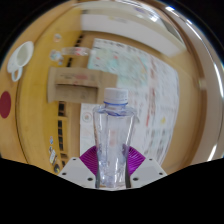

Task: Pour water

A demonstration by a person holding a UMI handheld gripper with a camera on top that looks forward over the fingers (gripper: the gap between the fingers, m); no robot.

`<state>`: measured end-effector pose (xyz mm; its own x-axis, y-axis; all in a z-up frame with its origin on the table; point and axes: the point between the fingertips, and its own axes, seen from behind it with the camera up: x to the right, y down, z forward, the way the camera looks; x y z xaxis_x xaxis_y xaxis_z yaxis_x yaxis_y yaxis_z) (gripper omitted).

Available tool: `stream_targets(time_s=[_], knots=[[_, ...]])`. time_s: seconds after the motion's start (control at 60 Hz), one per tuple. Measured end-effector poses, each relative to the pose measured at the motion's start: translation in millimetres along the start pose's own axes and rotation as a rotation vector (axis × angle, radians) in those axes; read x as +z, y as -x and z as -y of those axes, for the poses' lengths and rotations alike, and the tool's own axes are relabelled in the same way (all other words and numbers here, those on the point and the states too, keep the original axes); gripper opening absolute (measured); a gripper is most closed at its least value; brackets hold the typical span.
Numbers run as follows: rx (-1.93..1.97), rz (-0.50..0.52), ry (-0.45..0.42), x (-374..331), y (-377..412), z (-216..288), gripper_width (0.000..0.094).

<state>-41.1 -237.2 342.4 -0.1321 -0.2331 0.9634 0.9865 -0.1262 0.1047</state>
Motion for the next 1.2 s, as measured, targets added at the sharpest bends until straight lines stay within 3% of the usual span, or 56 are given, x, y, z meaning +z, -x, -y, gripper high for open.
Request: stream_targets(time_s=[0.183,0.283,0.383,0.617,0.817,1.033,1.2], knots=[[-0.414,0.087,-0.213,5.1,86.2,118.2,0.0333],[-0.588,0.126,-0.303,-3.7,135.7,157.8,0.0332],[-0.683,0.146,-0.329,-6.3,166.4,163.1,0.0333],[-0.576,0.181,-0.289,-5.1,150.3,172.7,0.0334],[0.038,0.189,-0.222,-6.0,52.7,156.6,0.0334],[0.952,0.341,-0.114,-20.2,2.0,122.5,0.0333],[1.431,0.508,0.009,-30.0,64.2,111.7,0.0333]])
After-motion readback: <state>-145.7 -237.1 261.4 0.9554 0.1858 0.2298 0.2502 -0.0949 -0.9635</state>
